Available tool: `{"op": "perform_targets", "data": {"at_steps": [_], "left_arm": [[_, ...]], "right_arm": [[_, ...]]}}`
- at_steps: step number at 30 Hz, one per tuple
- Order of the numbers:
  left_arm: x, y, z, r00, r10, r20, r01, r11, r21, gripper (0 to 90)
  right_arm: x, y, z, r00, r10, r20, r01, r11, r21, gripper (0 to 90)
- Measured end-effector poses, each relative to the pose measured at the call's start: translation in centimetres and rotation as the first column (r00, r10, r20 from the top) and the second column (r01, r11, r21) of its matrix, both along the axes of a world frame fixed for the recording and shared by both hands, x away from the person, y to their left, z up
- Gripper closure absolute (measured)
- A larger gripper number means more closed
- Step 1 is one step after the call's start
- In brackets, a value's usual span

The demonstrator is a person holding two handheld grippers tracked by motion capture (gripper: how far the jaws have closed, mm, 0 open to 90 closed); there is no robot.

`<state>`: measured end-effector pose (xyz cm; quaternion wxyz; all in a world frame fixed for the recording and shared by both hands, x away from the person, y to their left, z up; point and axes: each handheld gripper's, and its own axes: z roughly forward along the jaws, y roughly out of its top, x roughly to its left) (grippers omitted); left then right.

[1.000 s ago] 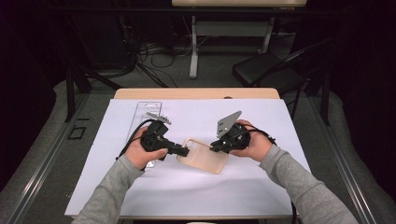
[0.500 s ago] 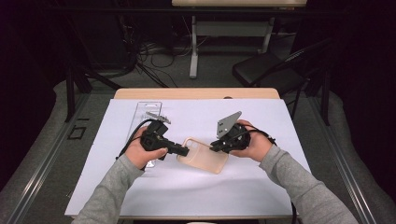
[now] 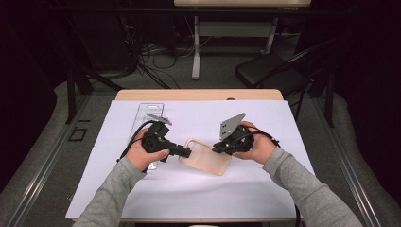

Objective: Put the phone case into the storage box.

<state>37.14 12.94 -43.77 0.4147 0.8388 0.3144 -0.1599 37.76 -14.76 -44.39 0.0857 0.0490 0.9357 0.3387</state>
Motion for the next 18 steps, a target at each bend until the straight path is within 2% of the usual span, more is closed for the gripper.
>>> {"op": "perform_targets", "data": {"at_steps": [9,18], "left_arm": [[0.03,0.04,-0.01,0.9999,0.01,0.011,-0.01,0.9999,-0.005,78.2],[0.1,0.2,-0.05,0.9994,0.03,0.016,-0.03,0.9995,-0.011,69.2]], "right_arm": [[-0.01,-0.05,0.06,1.0,-0.002,-0.001,0.002,1.0,0.006,83.3],[0.07,0.0,0.03,1.0,-0.003,-0.004,0.003,1.0,0.007,83.3]]}}
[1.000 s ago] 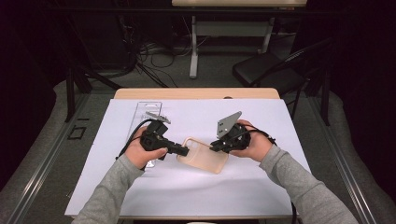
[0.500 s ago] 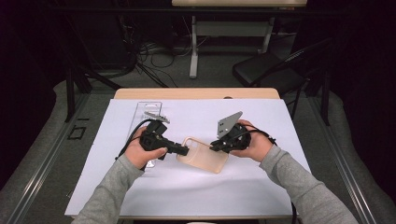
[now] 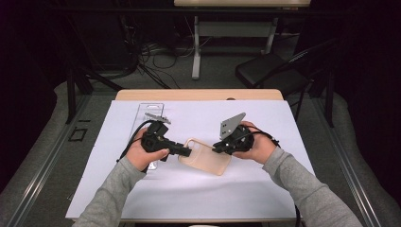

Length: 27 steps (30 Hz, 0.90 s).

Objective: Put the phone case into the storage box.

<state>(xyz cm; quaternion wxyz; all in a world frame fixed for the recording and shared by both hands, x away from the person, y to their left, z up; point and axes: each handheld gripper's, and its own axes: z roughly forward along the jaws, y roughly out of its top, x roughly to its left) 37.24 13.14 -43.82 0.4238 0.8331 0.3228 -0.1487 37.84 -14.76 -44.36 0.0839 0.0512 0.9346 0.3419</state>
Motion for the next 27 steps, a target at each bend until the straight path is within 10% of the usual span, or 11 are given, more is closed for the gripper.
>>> {"op": "perform_targets", "data": {"at_steps": [19,27], "left_arm": [[-0.3,1.7,0.3,0.9945,0.073,0.075,-0.069,0.9964,-0.048,57.2],[-0.5,2.6,0.3,0.9819,0.124,0.143,-0.118,0.9918,-0.049,51.5]], "right_arm": [[0.5,-0.8,-0.2,0.999,-0.045,0.0,0.045,0.999,-0.008,83.3],[0.8,-1.7,-0.1,0.9944,-0.106,0.006,0.106,0.994,-0.017,83.3]]}}
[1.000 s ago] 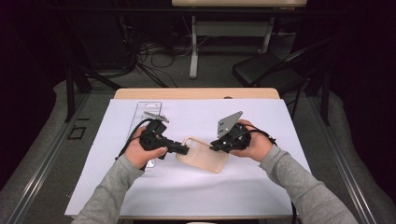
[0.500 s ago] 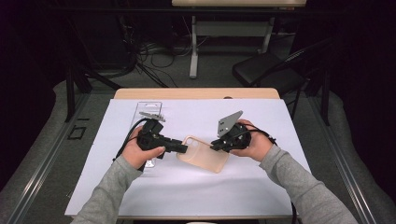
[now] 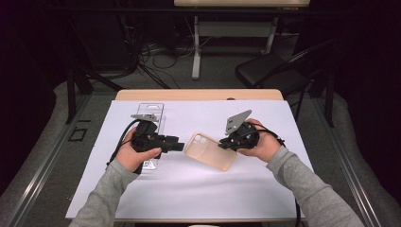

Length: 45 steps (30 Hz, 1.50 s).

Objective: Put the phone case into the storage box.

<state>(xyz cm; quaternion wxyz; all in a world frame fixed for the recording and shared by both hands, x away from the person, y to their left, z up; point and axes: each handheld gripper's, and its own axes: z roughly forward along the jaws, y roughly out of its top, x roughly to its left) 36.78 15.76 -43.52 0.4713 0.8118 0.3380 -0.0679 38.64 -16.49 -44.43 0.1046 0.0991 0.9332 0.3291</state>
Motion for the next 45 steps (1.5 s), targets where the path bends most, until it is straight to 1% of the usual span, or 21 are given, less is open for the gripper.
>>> {"op": "perform_targets", "data": {"at_steps": [3,7,9,15,18,21,22,24,26,28,29,30,31,32,35,36,37,39,41,43,45], "left_arm": [[0.0,0.2,0.0,0.9995,0.013,0.028,-0.014,0.9999,0.009,49.6],[0.0,0.2,-0.2,0.9995,0.029,0.009,-0.029,0.9994,0.019,49.2],[0.1,0.2,-0.2,0.9993,0.034,0.017,-0.035,0.9985,0.043,49.4],[0.2,0.3,-0.3,0.9973,0.056,0.047,-0.059,0.9964,0.061,46.4],[0.2,0.3,-0.2,0.995,0.068,0.073,-0.074,0.9937,0.084,44.7],[0.2,0.3,-0.2,0.9925,0.077,0.095,-0.086,0.9921,0.091,44.3],[0.2,0.3,-0.2,0.9909,0.079,0.108,-0.09,0.9912,0.097,43.5],[0.2,0.2,-0.1,0.9856,0.072,0.153,-0.089,0.9898,0.111,43.5],[0.2,0.1,-0.1,0.9817,0.076,0.175,-0.098,0.988,0.119,43.5],[0.2,0.1,-0.2,0.9757,0.079,0.205,-0.104,0.9877,0.117,43.5],[0.2,0.0,-0.3,0.9779,0.083,0.192,-0.108,0.9864,0.124,43.5],[0.2,0.0,-0.4,0.9777,0.088,0.191,-0.113,0.9857,0.125,43.5],[0.2,-0.1,-0.4,0.9778,0.078,0.194,-0.102,0.9879,0.116,45.1],[0.2,-0.2,-0.5,0.9756,0.082,0.203,-0.106,0.9887,0.106,45.5],[0.1,-0.3,-0.5,0.9669,0.107,0.232,-0.134,0.9853,0.106,42.9],[0.2,-0.4,-0.6,0.9617,0.112,0.25,-0.141,0.9847,0.103,41.4],[0.2,-0.5,-0.6,0.9579,0.126,0.258,-0.155,0.9832,0.096,39.2],[0.2,-0.5,-0.7,0.9553,0.145,0.258,-0.171,0.9816,0.084,36.5],[0.3,-0.7,-0.8,0.955,0.154,0.254,-0.178,0.9814,0.072,34.5],[0.3,-0.8,-0.8,0.9518,0.161,0.261,-0.186,0.9795,0.076,32.5],[0.4,-0.9,-0.9,0.9487,0.167,0.268,-0.192,0.9788,0.07,31.5]], "right_arm": [[0.2,-0.3,0.0,0.9998,-0.021,0.003,0.021,1.0,0.002,83.3],[0.3,-0.6,-0.1,0.9985,-0.054,0.003,0.054,0.999,-0.001,83.3],[0.4,-0.7,0.0,0.9982,-0.06,0.006,0.06,0.998,-0.002,83.3],[0.4,-0.9,-0.1,0.9959,-0.089,0.014,0.089,0.996,0.0,83.3],[0.5,-1.0,0.0,0.9944,-0.105,0.015,0.105,0.994,0.005,83.3],[0.6,-1.1,0.1,0.9915,-0.129,0.021,0.128,0.992,0.016,83.3],[0.5,-1.1,0.1,0.9898,-0.141,0.02,0.141,0.99,0.023,83.3],[0.5,-1.2,0.2,0.9856,-0.168,0.019,0.168,0.985,0.033,83.3],[0.5,-1.2,0.2,0.9811,-0.192,0.02,0.191,0.98,0.056,83.3],[0.3,-1.2,0.2,0.9748,-0.222,0.02,0.22,0.973,0.074,83.3],[0.3,-1.3,0.3,0.9713,-0.237,0.018,0.235,0.968,0.087,83.3],[0.3,-1.3,0.3,0.9673,-0.253,0.017,0.25,0.963,0.102,83.3],[0.2,-1.3,0.3,0.9633,-0.268,0.014,0.265,0.957,0.117,83.3],[0.2,-1.4,0.4,0.9594,-0.282,0.013,0.278,0.952,0.128,83.3],[-0.1,-1.4,0.5,0.9437,-0.331,0.006,0.325,0.931,0.165,83.3],[-0.1,-1.4,0.4,0.938,-0.347,0.003,0.34,0.922,0.182,83.3],[-0.2,-1.4,0.4,0.9326,-0.361,0.001,0.354,0.915,0.195,83.3],[-0.3,-1.5,0.4,0.9212,-0.389,0.002,0.379,0.899,0.22,83.3],[-0.3,-1.5,0.3,0.9093,-0.416,-0.002,0.404,0.882,0.243,83.3],[-0.4,-1.5,0.2,0.8987,-0.439,0.001,0.424,0.869,0.255,83.3],[-0.5,-1.5,0.0,0.8918,-0.452,-0.006,0.436,0.856,0.277,83.3]]}}
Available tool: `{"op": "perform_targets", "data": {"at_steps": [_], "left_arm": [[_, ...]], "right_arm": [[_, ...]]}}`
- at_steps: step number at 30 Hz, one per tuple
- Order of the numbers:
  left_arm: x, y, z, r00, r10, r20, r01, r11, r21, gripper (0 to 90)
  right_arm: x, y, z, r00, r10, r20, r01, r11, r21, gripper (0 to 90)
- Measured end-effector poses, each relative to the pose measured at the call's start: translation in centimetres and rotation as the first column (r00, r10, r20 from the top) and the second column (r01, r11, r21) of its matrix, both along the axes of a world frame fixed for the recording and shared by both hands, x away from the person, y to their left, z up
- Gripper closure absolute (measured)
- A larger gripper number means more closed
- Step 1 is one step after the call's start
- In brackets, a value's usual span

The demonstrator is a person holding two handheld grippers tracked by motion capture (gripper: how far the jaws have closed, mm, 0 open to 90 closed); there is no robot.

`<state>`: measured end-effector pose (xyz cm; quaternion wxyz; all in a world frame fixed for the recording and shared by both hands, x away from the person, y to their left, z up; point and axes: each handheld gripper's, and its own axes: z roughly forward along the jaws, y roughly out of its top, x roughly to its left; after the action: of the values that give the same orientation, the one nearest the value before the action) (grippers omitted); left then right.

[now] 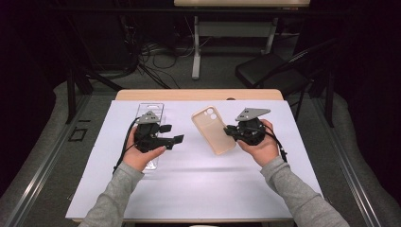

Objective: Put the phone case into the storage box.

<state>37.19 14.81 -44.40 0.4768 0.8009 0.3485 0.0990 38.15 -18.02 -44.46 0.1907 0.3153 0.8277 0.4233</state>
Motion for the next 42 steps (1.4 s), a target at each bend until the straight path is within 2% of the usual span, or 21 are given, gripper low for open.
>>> {"op": "perform_targets", "data": {"at_steps": [5,10,18,26,30,37,42], "left_arm": [[0.2,-0.3,-0.1,1.0,0.002,-0.001,-0.002,0.9993,-0.037,29.1],[0.3,-0.7,0.1,0.9999,0.001,0.011,-0.001,0.9979,-0.065,28.8],[0.0,-0.8,0.2,0.9993,0.003,0.036,0.001,0.9935,-0.114,28.5],[-0.3,-0.3,0.1,0.9988,0.018,0.046,-0.011,0.9885,-0.151,29.5],[-0.3,-0.2,-0.1,0.999,0.018,0.041,-0.011,0.9885,-0.151,30.7],[-0.3,-0.3,-0.4,0.9998,0.011,0.014,-0.009,0.9875,-0.158,33.5],[-0.5,-0.5,-0.5,0.9994,0.011,0.032,-0.006,0.9895,-0.145,35.5]], "right_arm": [[-0.3,0.1,-0.5,0.9984,-0.054,0.016,0.053,0.997,0.049,83.2],[-0.7,0.4,-0.8,0.9948,-0.097,0.031,0.093,0.988,0.123,83.3],[-1.4,2.3,-1.2,0.9934,-0.107,0.042,0.096,0.973,0.208,83.2],[-1.6,3.4,-2.2,0.9937,-0.109,0.025,0.099,0.957,0.271,83.3],[-1.8,3.5,-2.5,0.9934,-0.114,0.016,0.103,0.943,0.317,83.3],[-2.2,3.6,-2.7,0.9938,-0.11,0.012,0.099,0.933,0.345,83.2],[-2.4,3.8,-2.9,0.9941,-0.106,0.018,0.093,0.93,0.357,83.3]]}}
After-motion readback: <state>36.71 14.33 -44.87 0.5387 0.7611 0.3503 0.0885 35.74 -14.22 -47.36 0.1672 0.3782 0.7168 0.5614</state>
